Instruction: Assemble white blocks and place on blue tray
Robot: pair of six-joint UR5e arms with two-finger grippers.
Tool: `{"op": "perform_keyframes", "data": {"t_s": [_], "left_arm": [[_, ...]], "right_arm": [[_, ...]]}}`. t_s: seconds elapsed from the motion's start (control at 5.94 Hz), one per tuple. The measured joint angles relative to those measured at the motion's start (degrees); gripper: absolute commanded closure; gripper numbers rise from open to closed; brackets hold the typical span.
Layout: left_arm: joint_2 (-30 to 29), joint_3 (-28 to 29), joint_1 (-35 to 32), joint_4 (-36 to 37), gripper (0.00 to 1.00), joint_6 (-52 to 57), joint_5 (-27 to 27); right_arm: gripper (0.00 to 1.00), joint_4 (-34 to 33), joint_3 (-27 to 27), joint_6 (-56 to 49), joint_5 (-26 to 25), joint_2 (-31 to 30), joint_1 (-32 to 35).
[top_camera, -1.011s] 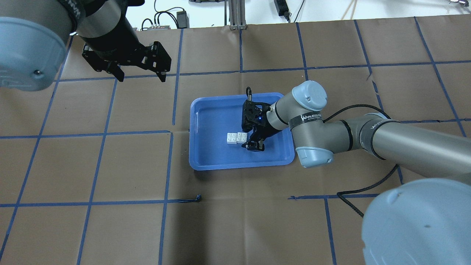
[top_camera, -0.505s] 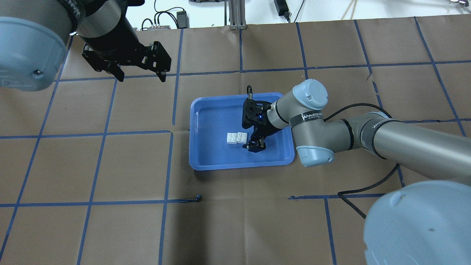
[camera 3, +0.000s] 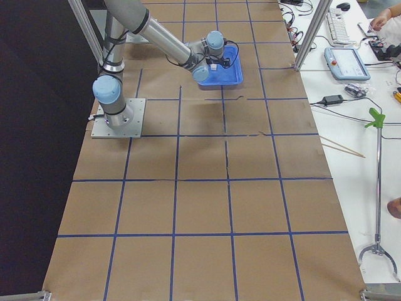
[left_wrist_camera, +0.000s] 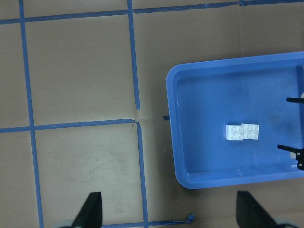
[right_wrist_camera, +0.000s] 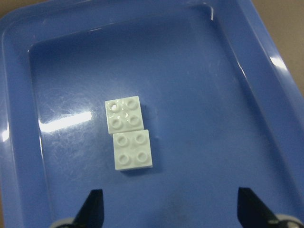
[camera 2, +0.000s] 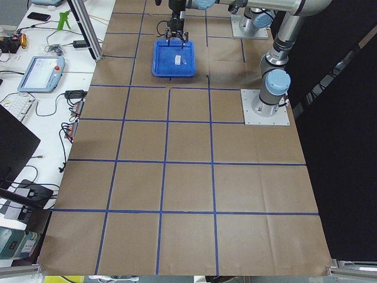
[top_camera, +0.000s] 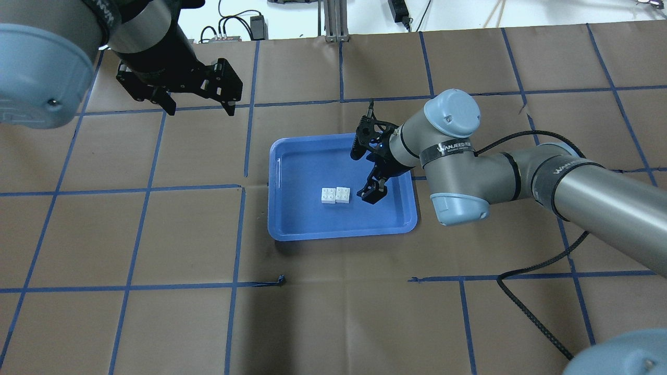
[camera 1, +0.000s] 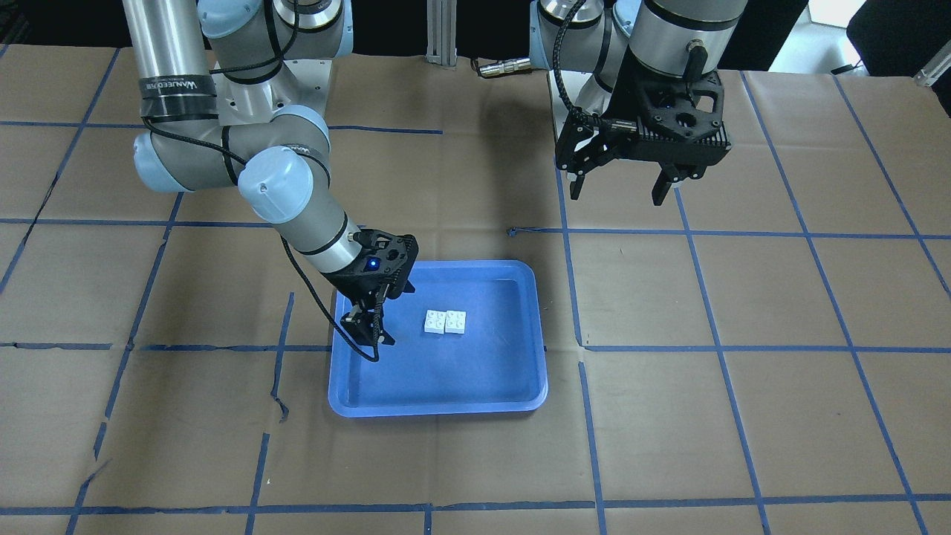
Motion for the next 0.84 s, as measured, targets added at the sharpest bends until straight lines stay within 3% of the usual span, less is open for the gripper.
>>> {"op": "perform_keyframes", "data": {"t_s": [0.51, 0.84], "left_arm": [[0.08, 0.0, 0.07, 0.0, 0.02, 0.08, 0.0], [0.1, 0.0, 0.09, 0.0, 0.01, 0.09, 0.0]], "right_arm": [[0.0, 29.34, -9.3, 25.86, -8.86, -9.67, -6.22], [0.0, 44.95, -17.98, 38.98, -14.95, -14.26, -8.75]]}}
